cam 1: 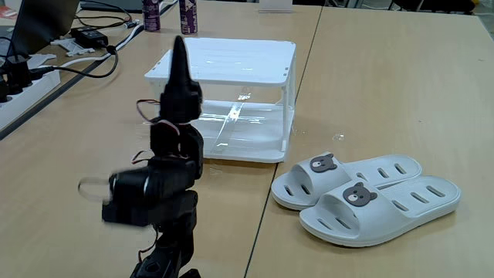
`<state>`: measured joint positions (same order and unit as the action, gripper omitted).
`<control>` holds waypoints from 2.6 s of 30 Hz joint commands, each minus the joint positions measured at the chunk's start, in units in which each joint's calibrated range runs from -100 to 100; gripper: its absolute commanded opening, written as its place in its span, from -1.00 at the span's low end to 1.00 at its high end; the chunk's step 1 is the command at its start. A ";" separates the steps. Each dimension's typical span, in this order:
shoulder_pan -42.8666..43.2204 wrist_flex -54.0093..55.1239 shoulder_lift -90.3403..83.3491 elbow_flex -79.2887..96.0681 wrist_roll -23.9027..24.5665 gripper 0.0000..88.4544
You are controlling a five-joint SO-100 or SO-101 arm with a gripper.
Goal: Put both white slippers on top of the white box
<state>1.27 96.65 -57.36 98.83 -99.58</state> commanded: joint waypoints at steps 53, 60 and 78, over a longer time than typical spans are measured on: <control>-28.58 -23.74 97.87 -64.96 -0.42 -0.54; -28.16 -24.69 103.09 -71.90 -0.42 -0.55; -28.25 -30.47 103.51 -79.57 -0.42 -0.98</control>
<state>-26.74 66.27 48.29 22.10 -99.58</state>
